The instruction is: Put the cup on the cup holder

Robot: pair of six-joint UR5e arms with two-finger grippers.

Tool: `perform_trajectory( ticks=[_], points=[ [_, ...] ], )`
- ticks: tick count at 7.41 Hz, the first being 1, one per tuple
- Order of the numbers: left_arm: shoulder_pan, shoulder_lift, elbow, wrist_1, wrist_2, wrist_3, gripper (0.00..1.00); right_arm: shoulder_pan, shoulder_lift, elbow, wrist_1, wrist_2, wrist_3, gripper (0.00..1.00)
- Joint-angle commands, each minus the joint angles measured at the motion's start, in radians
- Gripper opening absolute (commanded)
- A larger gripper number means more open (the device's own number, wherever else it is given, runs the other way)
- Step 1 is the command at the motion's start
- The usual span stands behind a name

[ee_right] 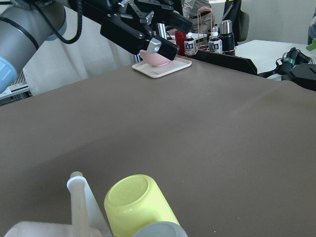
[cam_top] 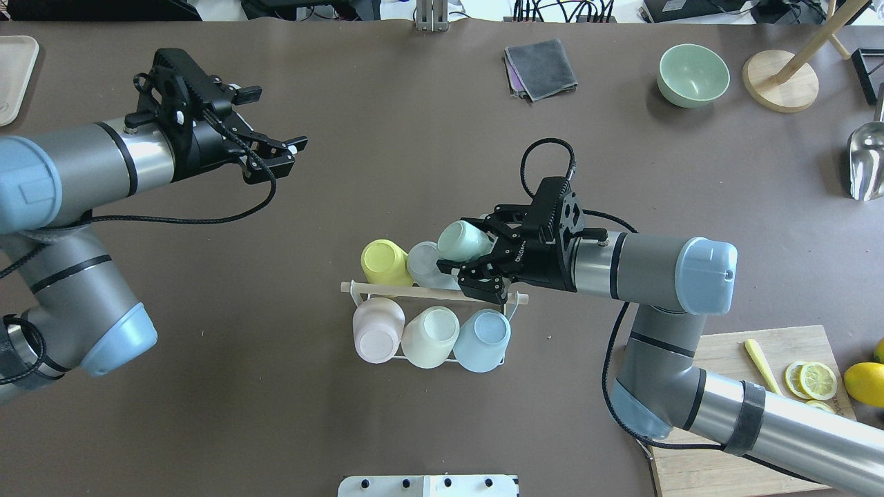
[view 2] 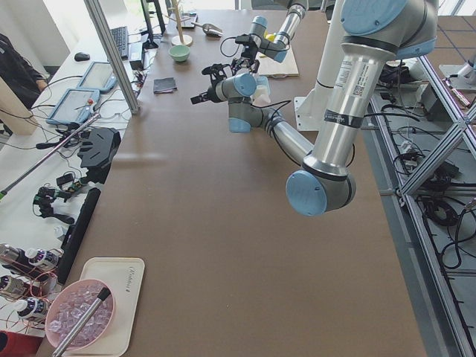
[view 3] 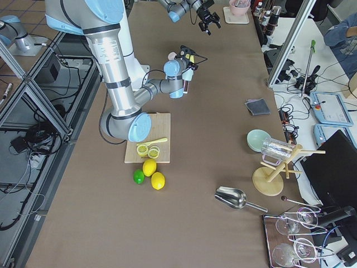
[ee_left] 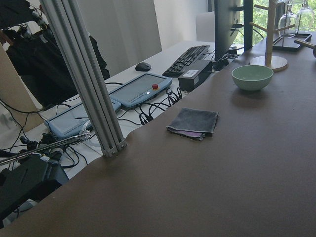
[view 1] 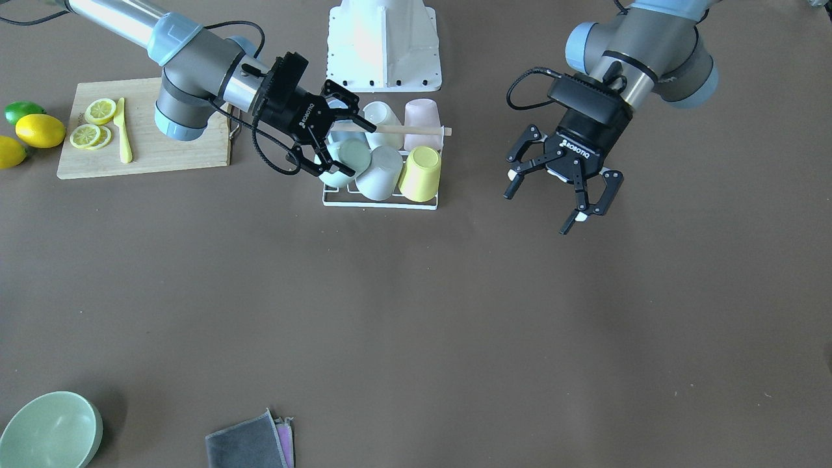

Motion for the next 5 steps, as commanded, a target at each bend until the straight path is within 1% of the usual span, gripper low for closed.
perform_trajectory(
  ticks=[1,2,3,4,5],
  points=[
    [-0.044,0.0,0.01,0.139,-0.075,0.006,0.98,0.002,-0.002,0.006,0.001,0.0,-0.002,1.0],
    [-0.055,-0.002,0.013,0.182,-0.105,0.008,0.98,0.002,-0.002,0.007,0.002,0.0,-0.002,1.0],
    [-0.089,-0.005,0.013,0.258,-0.152,0.008,0.98,0.002,-0.002,0.009,0.001,0.0,0.0,1.0],
    [-0.132,-0.006,0.012,0.362,-0.217,0.011,0.98,0.002,0.001,0.01,0.001,-0.002,0.0,1.0],
    [-0.153,-0.005,0.01,0.454,-0.26,0.011,0.98,0.012,0.001,0.01,-0.005,0.003,0.001,1.0]
  ],
)
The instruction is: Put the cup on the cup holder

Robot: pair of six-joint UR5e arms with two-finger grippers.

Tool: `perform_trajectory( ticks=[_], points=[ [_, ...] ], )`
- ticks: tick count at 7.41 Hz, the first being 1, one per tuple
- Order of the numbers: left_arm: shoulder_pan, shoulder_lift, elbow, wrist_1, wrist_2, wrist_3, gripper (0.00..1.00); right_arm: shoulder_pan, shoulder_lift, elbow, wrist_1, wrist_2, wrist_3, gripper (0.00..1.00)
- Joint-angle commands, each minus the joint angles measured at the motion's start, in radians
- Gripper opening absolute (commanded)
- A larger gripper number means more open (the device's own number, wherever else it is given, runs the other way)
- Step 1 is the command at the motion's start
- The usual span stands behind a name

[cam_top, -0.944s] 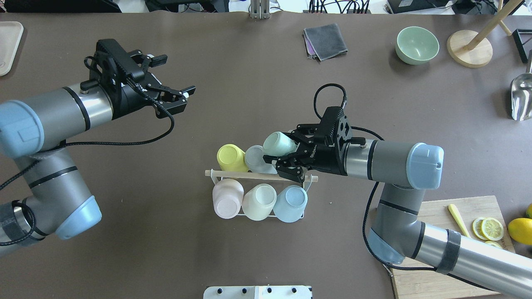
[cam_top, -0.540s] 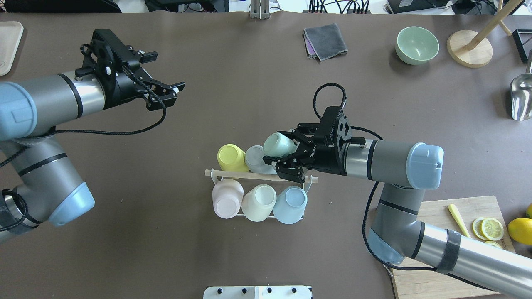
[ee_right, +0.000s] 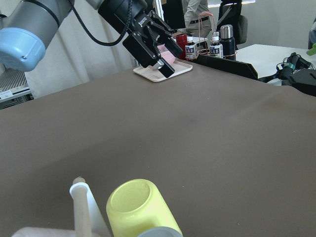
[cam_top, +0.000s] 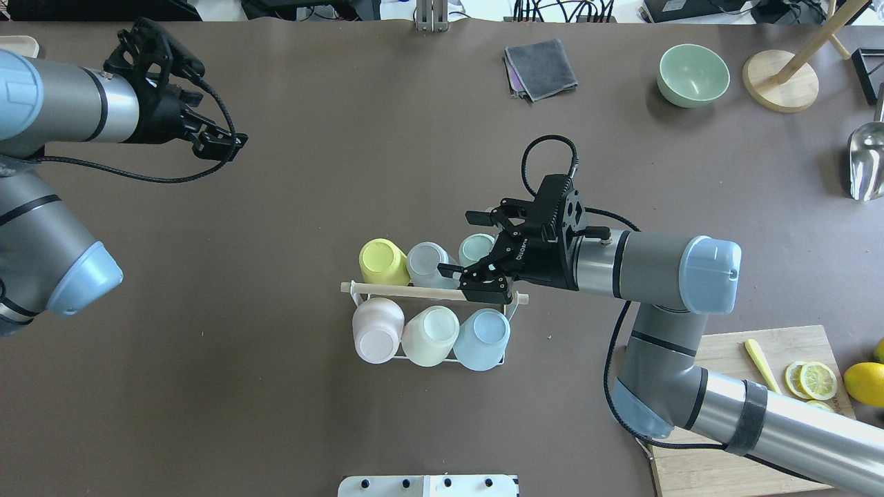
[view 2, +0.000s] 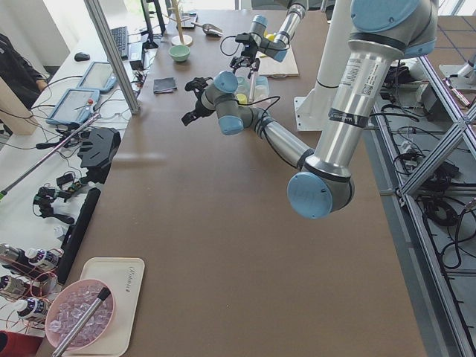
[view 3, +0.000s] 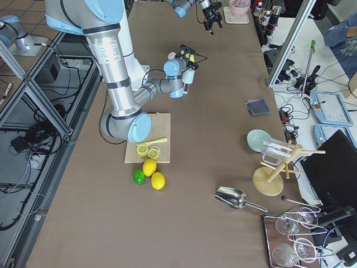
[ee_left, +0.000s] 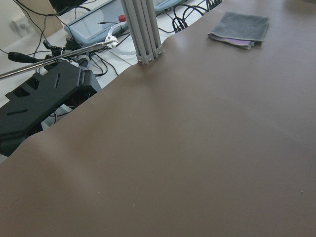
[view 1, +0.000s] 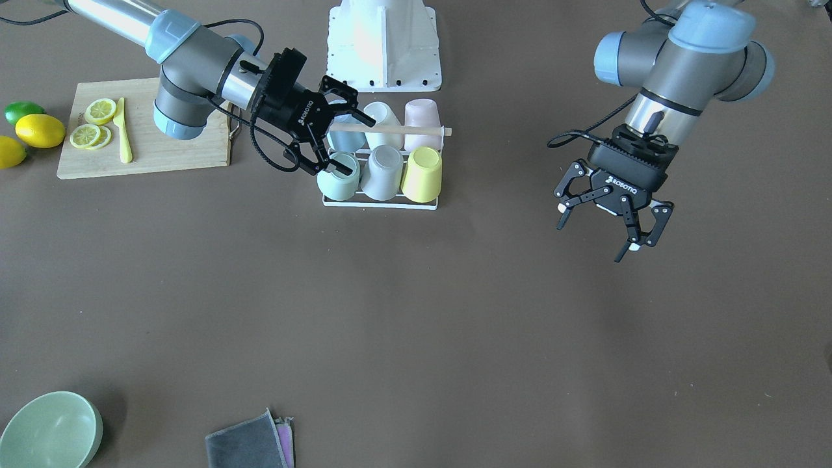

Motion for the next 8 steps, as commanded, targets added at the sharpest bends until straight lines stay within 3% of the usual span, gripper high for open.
perform_trajectory(
  ticks=[1,2,3,4,6,7,8],
  points=[
    [-0.037,-0.001,0.0,0.212,-0.065,0.001,0.98,0.018,0.003,0.002,-0.014,0.009,0.004,1.0],
    [-0.038,-0.005,-0.003,0.298,-0.063,0.0,0.98,0.025,0.003,0.006,-0.031,0.012,0.007,1.0],
    [-0.058,0.008,-0.005,0.33,-0.081,-0.002,0.98,0.049,0.001,0.057,-0.122,0.064,0.009,1.0],
    [-0.081,0.015,-0.009,0.389,-0.142,0.0,0.98,0.105,0.003,0.138,-0.278,0.165,0.009,1.0],
    [-0.14,0.023,-0.028,0.55,-0.158,0.021,0.98,0.23,0.0,0.29,-0.656,0.358,0.0,1.0],
    [-0.216,0.035,-0.003,0.583,-0.158,0.029,0.98,0.291,-0.017,0.339,-0.828,0.411,-0.003,1.0],
    [-0.291,0.098,0.021,0.588,-0.225,0.059,0.98,0.313,-0.061,0.386,-0.961,0.443,-0.003,1.0]
  ],
)
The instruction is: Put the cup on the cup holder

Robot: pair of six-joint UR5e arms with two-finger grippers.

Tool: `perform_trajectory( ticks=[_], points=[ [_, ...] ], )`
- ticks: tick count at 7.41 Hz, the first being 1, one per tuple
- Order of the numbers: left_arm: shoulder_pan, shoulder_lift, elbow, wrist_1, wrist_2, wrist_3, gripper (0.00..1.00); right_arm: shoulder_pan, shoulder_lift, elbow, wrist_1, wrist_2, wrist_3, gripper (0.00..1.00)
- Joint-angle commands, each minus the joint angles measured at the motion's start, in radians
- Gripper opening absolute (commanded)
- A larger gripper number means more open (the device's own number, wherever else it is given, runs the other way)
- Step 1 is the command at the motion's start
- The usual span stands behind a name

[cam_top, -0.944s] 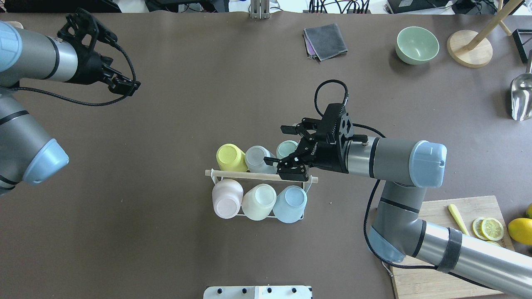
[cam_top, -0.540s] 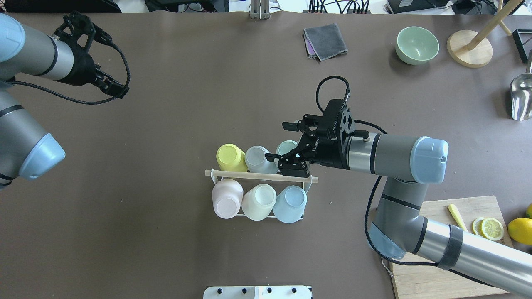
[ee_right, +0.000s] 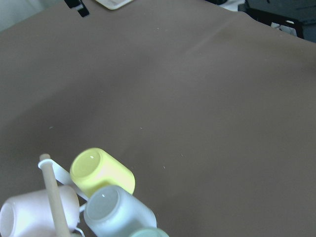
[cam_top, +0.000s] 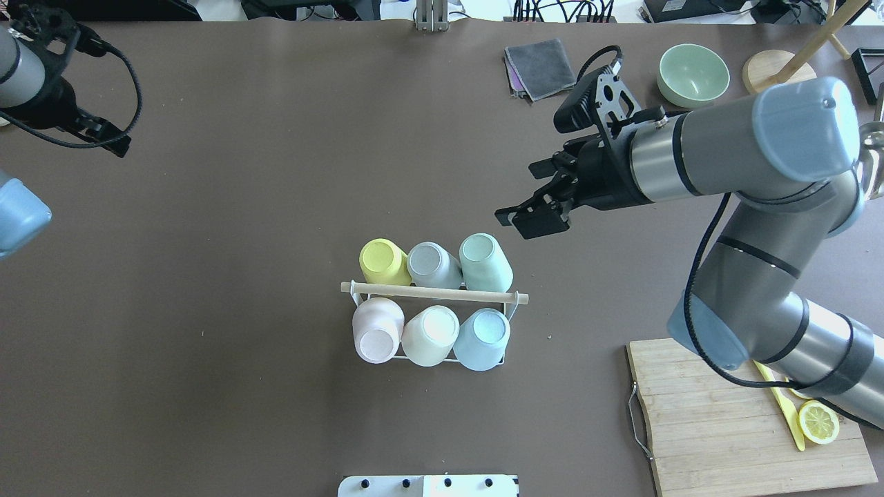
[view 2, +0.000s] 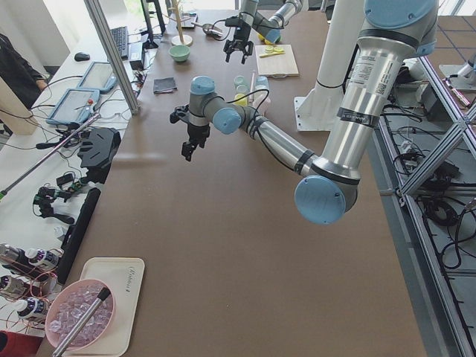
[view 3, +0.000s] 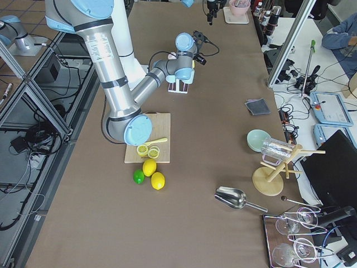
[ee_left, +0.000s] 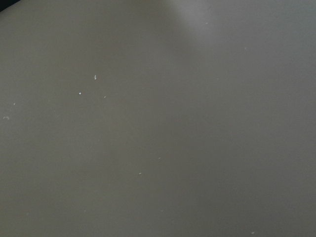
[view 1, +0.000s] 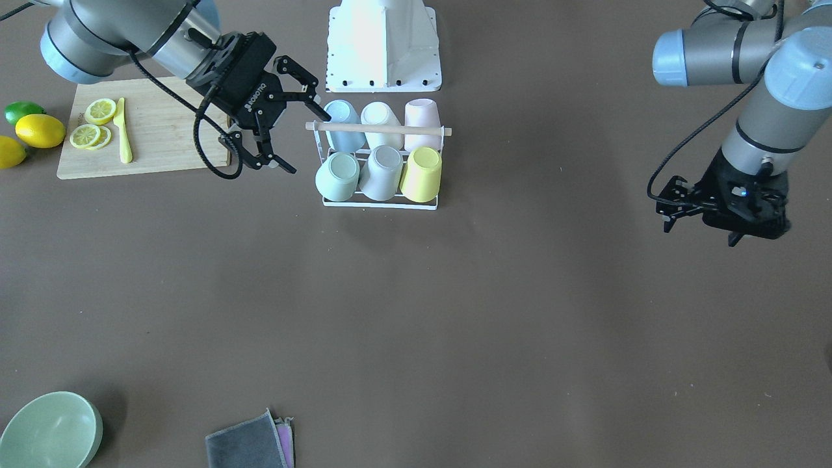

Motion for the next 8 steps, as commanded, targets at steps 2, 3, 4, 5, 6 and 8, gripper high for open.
perform_trajectory(
  ticks=[2,3,4,5,6,8],
  points=[
    [-0.216,0.179,0.034,0.028,-0.172,0.137,0.98,0.146,-0.188,0.135,-0.424,0.117,-0.002,1.0],
    [-0.262,0.263,0.048,0.015,-0.175,0.199,0.98,0.241,-0.258,0.126,-0.445,0.163,-0.004,1.0],
    [-0.29,0.281,0.066,0.014,-0.177,0.202,0.98,0.306,-0.32,0.098,-0.459,0.174,-0.008,1.0],
    [-0.337,0.331,0.068,0.011,-0.186,0.207,0.98,0.367,-0.433,0.087,-0.477,0.195,-0.02,1.0],
    [-0.386,0.371,0.077,0.011,-0.259,0.239,0.98,0.462,-0.507,0.036,-0.511,0.243,-0.031,1.0],
    [-0.513,0.391,0.158,-0.016,-0.309,0.383,0.98,0.681,-0.52,-0.191,-0.549,0.301,-0.036,1.0]
  ],
)
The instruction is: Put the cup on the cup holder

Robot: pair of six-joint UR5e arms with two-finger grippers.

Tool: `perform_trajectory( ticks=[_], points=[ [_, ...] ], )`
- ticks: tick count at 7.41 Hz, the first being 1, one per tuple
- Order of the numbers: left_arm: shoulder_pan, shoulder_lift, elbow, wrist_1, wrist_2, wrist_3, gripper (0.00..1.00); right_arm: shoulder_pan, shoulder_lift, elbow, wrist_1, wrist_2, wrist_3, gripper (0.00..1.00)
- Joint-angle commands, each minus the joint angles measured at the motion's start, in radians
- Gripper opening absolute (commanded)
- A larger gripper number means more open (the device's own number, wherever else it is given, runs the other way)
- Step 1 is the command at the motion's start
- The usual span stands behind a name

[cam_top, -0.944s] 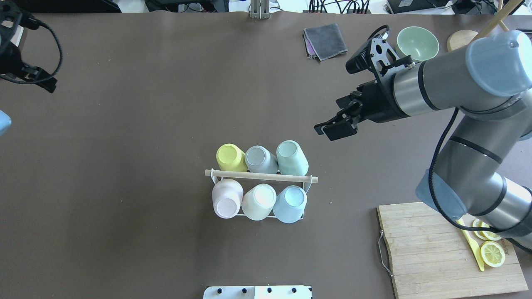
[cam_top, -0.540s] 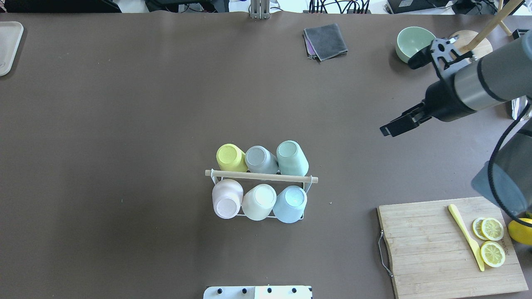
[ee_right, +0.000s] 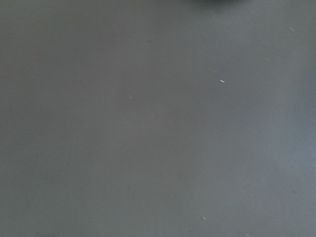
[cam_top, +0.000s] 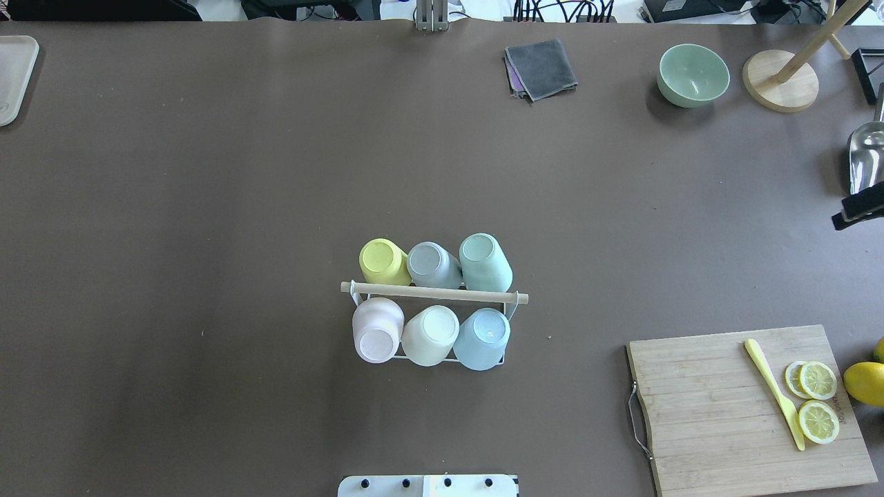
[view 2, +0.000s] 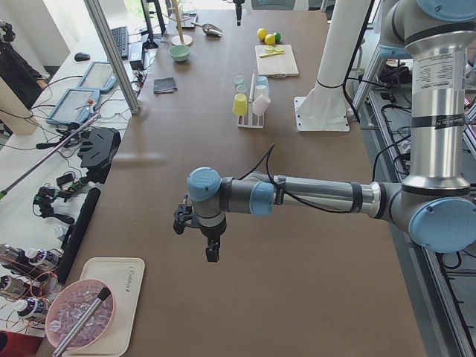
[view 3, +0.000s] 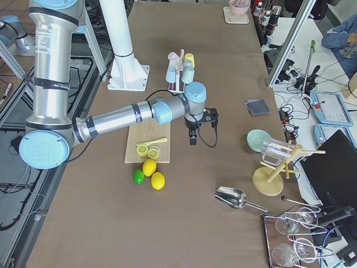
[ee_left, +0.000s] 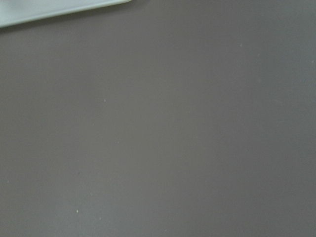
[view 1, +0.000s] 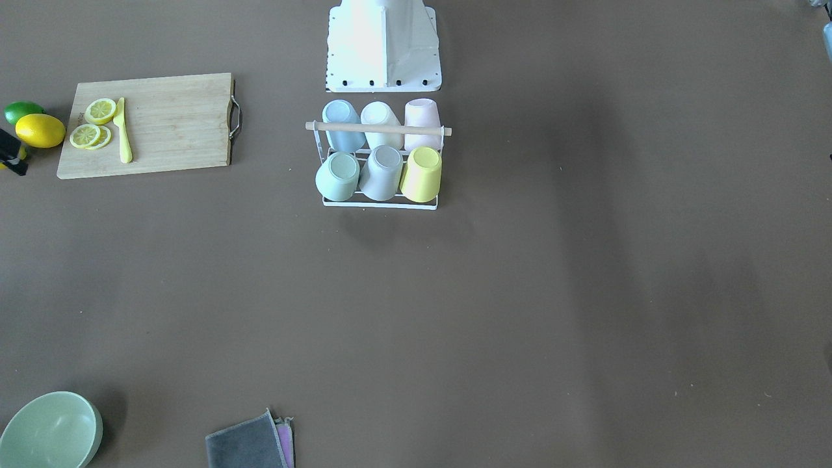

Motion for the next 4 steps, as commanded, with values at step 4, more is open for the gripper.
perform_trajectory(
  ticks=[4],
  points=[
    [-0.161,0.053,0.032,-0.011,-0.063,0.065,0.98,0.315,-0.067,-0.276,-0.021,0.025,-0.27,1.0]
  ],
)
